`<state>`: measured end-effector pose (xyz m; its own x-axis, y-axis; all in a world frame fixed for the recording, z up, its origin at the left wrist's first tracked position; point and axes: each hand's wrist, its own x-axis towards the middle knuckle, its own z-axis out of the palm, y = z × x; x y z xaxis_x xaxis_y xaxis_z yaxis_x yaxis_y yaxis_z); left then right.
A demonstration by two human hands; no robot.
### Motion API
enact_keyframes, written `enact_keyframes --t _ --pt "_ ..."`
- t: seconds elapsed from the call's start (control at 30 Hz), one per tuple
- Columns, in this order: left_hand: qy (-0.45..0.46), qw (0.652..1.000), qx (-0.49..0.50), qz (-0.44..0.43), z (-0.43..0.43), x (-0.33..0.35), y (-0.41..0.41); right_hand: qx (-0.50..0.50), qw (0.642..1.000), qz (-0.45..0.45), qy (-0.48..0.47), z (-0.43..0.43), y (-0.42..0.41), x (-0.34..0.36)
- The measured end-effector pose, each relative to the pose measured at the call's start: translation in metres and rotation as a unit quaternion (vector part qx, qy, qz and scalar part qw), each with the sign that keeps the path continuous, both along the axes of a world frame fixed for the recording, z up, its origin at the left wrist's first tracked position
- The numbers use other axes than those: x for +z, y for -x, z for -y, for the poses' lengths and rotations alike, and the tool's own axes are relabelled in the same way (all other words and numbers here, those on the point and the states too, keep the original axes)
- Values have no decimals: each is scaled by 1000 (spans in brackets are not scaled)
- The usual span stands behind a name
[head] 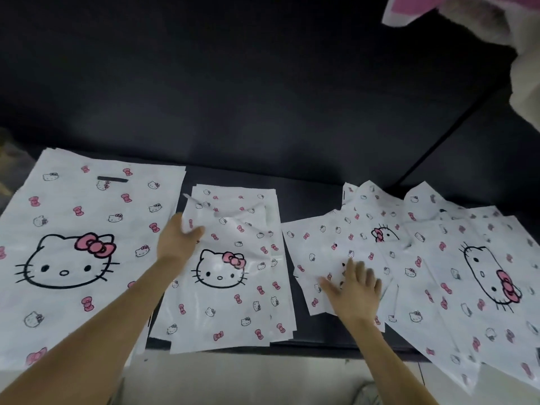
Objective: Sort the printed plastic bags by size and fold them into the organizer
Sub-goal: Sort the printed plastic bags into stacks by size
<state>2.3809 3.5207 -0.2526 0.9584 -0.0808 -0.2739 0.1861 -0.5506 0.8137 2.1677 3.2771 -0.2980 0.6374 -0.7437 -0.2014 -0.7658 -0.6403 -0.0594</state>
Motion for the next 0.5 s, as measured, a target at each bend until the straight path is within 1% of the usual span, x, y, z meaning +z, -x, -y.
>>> enact_keyframes --t 0.13,0.2,0.23,0.27,0.33,0.4,0.43,0.47,0.5 --pt "-28 999 24 -11 7 -5 -6 7 1000 29 1 5 3 -14" --pt "-47 998 29 -2 7 -7 -8 4 999 39 -21 6 6 -17" --pt "-80 996 26 20 6 -8 -7 1 999 39 -30 5 8 -16" --pt "-135 989 14 55 3 -10 -7 1 999 43 -24 4 9 -15" --pt "-238 961 -46 135 -5 -15 0 4 998 57 -8 3 10 -11" --pt "-283 920 -145 228 -15 -29 14 6 998 63 -8 4 11 -9" --pt "-307 893 -214 248 -20 -36 23 7 998 68 -7 5 12 -10" --pt "-332 869 -284 232 -24 -42 31 8 997 77 -5 5 13 -9" --pt "-353 854 -331 189 -26 -47 37 10 996 91 -9 4 14 -7"
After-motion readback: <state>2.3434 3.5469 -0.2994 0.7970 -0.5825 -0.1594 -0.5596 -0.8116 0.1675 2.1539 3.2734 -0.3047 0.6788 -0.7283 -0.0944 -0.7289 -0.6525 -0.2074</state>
